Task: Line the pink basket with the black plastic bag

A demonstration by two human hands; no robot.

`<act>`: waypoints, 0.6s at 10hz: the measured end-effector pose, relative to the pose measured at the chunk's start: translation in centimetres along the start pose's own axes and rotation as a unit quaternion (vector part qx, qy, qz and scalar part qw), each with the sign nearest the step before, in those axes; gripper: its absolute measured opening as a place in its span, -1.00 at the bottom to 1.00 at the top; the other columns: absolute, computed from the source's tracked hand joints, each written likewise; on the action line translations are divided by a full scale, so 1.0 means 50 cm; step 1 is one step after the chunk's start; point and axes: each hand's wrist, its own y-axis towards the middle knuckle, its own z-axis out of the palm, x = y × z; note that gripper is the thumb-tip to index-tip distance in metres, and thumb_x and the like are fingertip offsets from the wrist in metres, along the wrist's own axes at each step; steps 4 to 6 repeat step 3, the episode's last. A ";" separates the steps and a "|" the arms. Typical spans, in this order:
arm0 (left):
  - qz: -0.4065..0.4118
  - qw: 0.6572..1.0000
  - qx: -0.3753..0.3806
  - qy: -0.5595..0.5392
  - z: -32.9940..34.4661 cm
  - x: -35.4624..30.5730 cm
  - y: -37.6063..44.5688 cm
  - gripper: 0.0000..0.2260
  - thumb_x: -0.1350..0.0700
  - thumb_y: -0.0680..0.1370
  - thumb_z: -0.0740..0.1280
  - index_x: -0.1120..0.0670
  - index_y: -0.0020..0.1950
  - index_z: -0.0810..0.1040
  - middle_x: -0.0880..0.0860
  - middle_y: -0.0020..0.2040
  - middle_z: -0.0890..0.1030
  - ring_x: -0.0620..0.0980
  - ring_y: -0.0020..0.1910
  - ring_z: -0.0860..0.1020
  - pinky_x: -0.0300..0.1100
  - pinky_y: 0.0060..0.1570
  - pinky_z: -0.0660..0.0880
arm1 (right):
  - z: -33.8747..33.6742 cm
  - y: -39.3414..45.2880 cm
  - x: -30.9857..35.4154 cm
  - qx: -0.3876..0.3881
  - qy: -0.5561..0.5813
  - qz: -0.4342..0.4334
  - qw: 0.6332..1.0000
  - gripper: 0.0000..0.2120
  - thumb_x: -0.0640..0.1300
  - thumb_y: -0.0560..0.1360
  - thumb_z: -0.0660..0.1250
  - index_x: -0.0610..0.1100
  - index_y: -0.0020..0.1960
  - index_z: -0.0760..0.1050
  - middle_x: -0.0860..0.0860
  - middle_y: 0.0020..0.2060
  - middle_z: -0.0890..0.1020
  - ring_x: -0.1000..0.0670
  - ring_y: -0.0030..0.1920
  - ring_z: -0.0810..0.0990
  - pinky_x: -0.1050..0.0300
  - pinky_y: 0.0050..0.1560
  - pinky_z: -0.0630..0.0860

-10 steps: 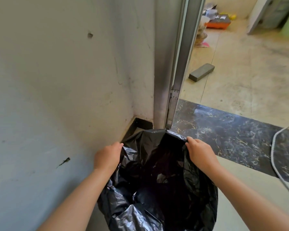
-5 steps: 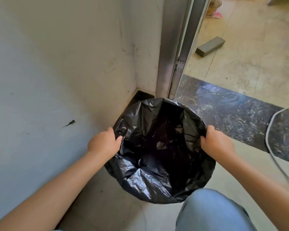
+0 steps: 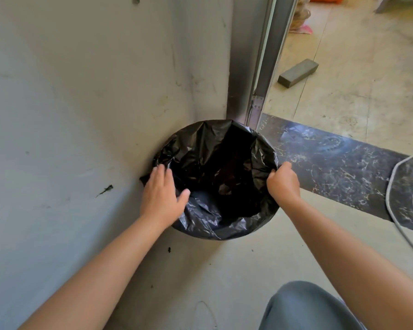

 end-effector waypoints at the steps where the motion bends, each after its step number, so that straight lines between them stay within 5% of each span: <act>1: 0.185 0.981 0.024 0.048 0.014 0.011 -0.048 -0.42 -0.13 0.58 0.10 0.29 0.41 0.31 0.23 0.47 0.30 0.16 0.49 0.21 -0.03 0.45 0.20 | 0.001 -0.006 0.011 0.029 0.000 0.018 0.999 -0.75 -0.31 0.60 0.05 -0.38 0.24 0.24 -0.36 0.17 0.49 -0.30 0.14 0.50 -0.03 -0.11 0.38; 2: 0.258 0.953 0.004 0.161 0.008 0.019 -0.065 -0.23 -0.17 0.59 -0.28 0.21 0.09 0.65 0.13 0.13 0.68 0.10 0.14 0.63 0.01 0.02 0.60 | -0.027 -0.007 0.030 0.095 0.000 0.069 0.993 -0.62 -0.20 0.61 0.09 -0.39 0.35 0.19 -0.32 0.27 0.43 -0.27 0.25 0.44 -0.06 0.11 0.42; 3: 0.275 0.941 0.002 0.196 0.005 0.015 -0.067 -0.16 -0.13 0.58 -0.37 0.21 0.04 0.68 0.12 0.08 0.70 0.10 0.08 0.66 -0.05 0.11 0.53 | -0.096 -0.012 0.078 0.097 0.084 0.011 0.992 -0.55 0.03 0.56 0.21 -0.29 0.29 0.36 -0.24 0.25 0.48 -0.20 0.19 0.51 -0.04 0.13 0.48; 6: 0.275 0.941 0.002 0.196 0.005 0.015 -0.067 -0.16 -0.13 0.58 -0.37 0.21 0.04 0.68 0.12 0.08 0.70 0.10 0.08 0.66 -0.05 0.11 0.53 | -0.096 -0.012 0.078 0.097 0.084 0.011 0.992 -0.55 0.03 0.56 0.21 -0.29 0.29 0.36 -0.24 0.25 0.48 -0.20 0.19 0.51 -0.04 0.13 0.48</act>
